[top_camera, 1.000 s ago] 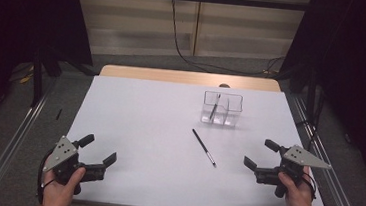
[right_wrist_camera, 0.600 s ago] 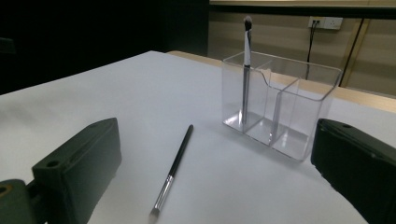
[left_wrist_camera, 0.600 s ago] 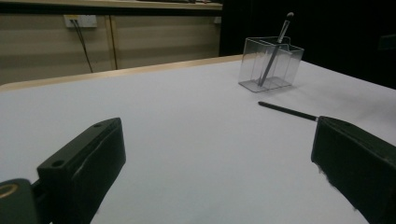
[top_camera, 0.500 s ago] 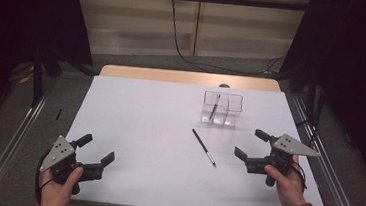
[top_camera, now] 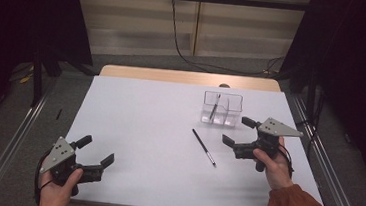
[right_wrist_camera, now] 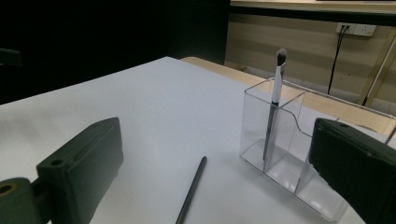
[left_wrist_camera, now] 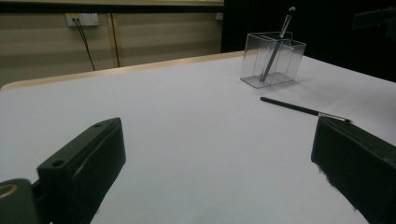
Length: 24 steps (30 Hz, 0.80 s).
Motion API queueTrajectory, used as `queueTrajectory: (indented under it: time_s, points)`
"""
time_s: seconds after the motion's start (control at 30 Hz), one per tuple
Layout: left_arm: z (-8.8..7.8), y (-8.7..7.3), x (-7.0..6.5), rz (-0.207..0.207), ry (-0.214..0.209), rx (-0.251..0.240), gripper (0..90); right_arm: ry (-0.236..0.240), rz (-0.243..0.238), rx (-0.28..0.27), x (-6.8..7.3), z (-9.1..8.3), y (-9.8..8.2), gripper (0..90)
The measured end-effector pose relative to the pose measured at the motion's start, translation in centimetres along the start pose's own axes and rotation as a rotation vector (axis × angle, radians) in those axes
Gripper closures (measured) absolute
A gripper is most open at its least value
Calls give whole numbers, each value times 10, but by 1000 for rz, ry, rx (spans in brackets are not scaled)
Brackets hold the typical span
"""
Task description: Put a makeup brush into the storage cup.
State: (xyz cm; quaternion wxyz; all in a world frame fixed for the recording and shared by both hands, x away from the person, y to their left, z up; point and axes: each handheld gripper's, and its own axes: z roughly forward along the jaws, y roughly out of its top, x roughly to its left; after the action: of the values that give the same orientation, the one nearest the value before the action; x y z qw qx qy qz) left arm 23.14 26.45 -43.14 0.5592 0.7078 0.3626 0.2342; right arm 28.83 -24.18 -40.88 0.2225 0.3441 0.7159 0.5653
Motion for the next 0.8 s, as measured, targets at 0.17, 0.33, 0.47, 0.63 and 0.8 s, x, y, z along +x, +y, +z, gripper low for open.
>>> queueTrajectory:
  time_s: [0.17, 0.33, 0.47, 0.63, 0.8]
  points:
    - [2, -1, 1, 6, 3, 7, 31, 12, 0, 7, -4, 13, 6, 23]
    - [5, 0, 2, 3, -10, 11, 31, 4, -7, 21, -5, 26, 11, 22]
    - [6, 0, 1, 15, -13, 17, 31, 11, -2, 36, -5, 33, 15, 23]
    - [7, 0, 1, 12, -16, 15, 31, 39, -27, 107, -4, 41, 17, 10]
    - [7, 0, 1, 14, -14, 19, 31, 47, -24, 179, -6, 47, 20, 22]
